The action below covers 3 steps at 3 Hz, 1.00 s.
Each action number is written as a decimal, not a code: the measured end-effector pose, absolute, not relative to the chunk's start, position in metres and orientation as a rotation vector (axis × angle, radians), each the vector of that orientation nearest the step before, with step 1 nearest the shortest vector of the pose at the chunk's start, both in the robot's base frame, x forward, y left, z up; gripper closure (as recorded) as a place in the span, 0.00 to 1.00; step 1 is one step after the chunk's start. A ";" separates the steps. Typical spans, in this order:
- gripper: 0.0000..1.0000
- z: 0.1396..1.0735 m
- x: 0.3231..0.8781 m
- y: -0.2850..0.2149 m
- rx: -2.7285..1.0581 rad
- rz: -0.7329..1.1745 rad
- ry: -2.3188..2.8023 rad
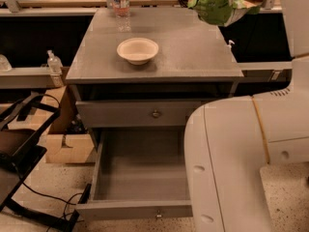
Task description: Place green rice chip bag into middle drawer
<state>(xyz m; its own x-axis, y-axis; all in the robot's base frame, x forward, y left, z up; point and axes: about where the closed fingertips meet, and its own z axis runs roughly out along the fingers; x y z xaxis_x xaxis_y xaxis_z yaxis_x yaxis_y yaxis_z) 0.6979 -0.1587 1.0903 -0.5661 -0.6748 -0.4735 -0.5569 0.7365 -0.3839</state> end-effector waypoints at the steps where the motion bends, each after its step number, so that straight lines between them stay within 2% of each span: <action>1: 1.00 1.105 0.683 -0.163 -0.893 -0.288 2.377; 3: 1.00 1.116 0.653 -0.193 -0.704 -0.338 2.520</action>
Offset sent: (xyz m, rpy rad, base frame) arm -0.1452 -0.0507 0.0215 -0.1456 0.5282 -0.2842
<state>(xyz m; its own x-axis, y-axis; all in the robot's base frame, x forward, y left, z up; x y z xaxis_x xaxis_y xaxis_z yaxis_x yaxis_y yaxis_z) 0.6535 -0.1933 1.1155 -0.7424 -0.5397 -0.3971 -0.4161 0.8358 -0.3581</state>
